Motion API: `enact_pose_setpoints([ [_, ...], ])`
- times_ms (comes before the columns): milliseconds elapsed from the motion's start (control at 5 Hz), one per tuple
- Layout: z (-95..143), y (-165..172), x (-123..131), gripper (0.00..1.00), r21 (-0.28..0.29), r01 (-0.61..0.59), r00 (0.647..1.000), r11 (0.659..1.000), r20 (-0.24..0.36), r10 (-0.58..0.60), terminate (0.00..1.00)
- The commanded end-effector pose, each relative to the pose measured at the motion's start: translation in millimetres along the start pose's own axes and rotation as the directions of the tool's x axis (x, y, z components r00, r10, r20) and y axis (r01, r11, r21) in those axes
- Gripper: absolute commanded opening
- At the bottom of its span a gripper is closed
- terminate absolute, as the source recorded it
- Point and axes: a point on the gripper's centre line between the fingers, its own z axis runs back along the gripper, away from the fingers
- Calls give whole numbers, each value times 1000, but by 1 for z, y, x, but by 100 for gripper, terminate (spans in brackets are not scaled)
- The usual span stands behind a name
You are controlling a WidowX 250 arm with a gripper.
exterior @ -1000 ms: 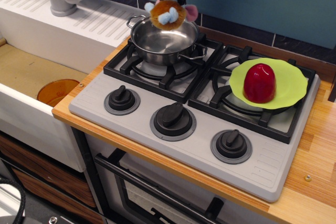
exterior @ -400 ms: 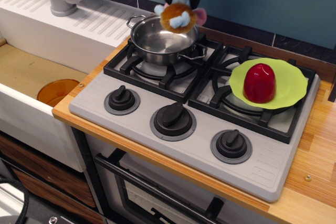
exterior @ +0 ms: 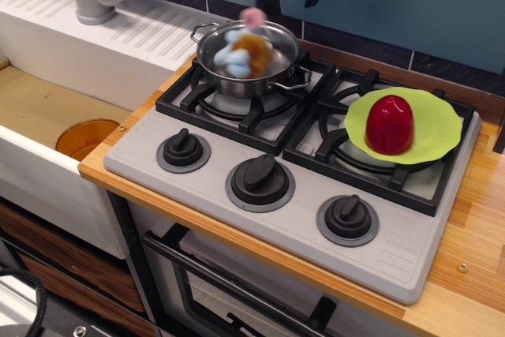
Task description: Put sweetpotato on plate and stuffedelephant in pot or pan on stove
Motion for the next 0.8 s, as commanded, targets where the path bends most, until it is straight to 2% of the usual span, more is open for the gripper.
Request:
enact_pose_setpoints([
  [0,34,-8,3,100,-5,-15,996,1000,89,16,0],
  [200,41,-18,-16,100,9,-38,994,999,99,37,0],
  [600,59,-38,-47,100,12,-59,995,998,80,58,0],
])
